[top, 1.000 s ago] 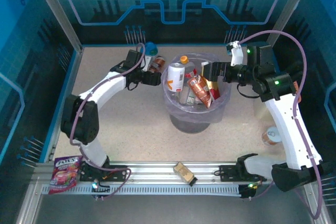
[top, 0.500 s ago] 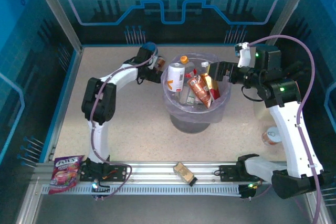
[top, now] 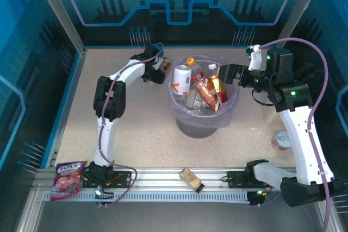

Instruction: Put the plastic bottles in the bin

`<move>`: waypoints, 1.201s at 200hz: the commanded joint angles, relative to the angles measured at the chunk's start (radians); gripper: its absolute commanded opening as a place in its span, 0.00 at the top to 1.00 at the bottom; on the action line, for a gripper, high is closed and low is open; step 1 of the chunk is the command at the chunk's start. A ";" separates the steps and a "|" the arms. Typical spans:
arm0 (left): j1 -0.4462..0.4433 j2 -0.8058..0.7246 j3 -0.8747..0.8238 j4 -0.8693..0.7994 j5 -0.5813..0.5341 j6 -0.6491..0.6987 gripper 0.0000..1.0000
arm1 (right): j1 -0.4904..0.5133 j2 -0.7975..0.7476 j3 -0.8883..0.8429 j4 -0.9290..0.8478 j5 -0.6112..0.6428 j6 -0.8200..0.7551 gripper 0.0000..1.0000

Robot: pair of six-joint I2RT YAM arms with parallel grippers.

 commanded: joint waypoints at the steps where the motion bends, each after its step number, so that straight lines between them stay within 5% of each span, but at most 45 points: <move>1: 0.002 0.026 0.006 -0.056 -0.023 0.031 0.42 | -0.015 -0.023 -0.014 0.017 -0.025 0.015 0.00; 33: 0.000 -0.012 -0.048 -0.011 -0.018 0.042 0.57 | -0.023 -0.034 -0.015 0.019 -0.023 0.020 0.00; 82: -0.005 -0.137 -0.152 0.062 0.035 0.032 0.65 | -0.025 -0.025 0.050 -0.017 -0.025 0.010 0.01; 115: -0.031 -0.369 -0.338 0.152 0.050 0.013 0.65 | -0.024 -0.005 0.102 -0.018 -0.030 0.007 0.01; 176: -0.033 -0.854 -0.580 0.139 -0.012 -0.244 0.65 | 0.076 0.143 0.219 0.133 -0.108 0.096 0.01; 240: -0.071 -1.229 -0.736 0.293 0.328 -0.536 0.68 | 0.354 0.416 0.476 0.209 -0.061 0.090 0.00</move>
